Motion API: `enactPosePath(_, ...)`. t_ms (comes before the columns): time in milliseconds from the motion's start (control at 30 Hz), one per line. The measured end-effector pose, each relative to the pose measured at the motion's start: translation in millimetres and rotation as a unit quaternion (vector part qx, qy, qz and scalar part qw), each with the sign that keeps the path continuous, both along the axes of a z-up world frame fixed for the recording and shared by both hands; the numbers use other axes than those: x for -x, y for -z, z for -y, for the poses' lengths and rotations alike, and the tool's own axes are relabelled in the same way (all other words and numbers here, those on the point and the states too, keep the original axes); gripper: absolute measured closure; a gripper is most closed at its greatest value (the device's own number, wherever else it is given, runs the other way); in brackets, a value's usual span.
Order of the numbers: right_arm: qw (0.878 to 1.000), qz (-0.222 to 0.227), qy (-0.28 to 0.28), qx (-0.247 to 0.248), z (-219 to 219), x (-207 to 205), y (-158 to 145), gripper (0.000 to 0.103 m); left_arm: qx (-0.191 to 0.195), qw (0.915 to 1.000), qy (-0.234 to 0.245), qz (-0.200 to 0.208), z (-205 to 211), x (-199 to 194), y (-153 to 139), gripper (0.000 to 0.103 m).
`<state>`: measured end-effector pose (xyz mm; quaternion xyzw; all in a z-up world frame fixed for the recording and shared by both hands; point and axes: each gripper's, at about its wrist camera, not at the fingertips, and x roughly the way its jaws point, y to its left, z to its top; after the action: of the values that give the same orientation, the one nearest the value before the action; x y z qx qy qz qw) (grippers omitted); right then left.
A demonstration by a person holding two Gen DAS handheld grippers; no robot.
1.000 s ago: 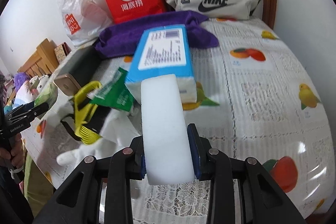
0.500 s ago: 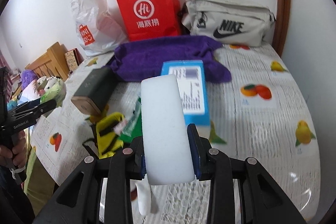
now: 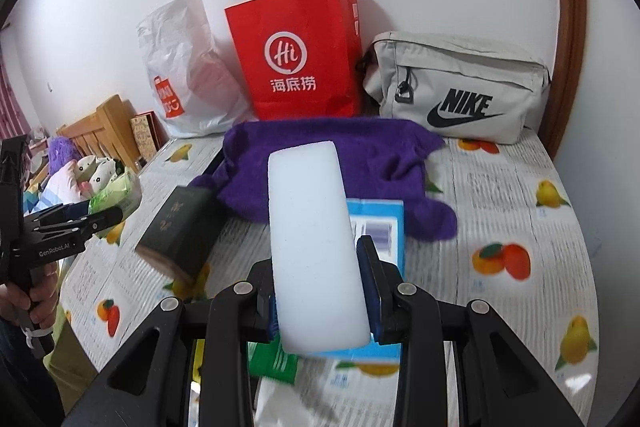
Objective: Organize soft objects
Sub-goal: 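Carry the sponge and tissue pack in both tools over the purple towel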
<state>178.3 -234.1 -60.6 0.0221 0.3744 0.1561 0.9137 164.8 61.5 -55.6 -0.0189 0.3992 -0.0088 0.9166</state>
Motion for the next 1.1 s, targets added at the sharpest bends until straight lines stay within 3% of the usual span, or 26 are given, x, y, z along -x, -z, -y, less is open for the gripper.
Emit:
enactPosePath(500, 1.000, -0.025, 0.004, 0.002, 4, -102, 17, 0.070, 0.008, 0.9993, -0.015, -0.034, -4, -87, 12, 0.041)
enactPosePath(1100, 0.997, -0.077, -0.016, 0.012, 3, -181, 64, 0.070, 0.053, 0.9958, -0.012, -0.073, 5, -183, 39, 0.041)
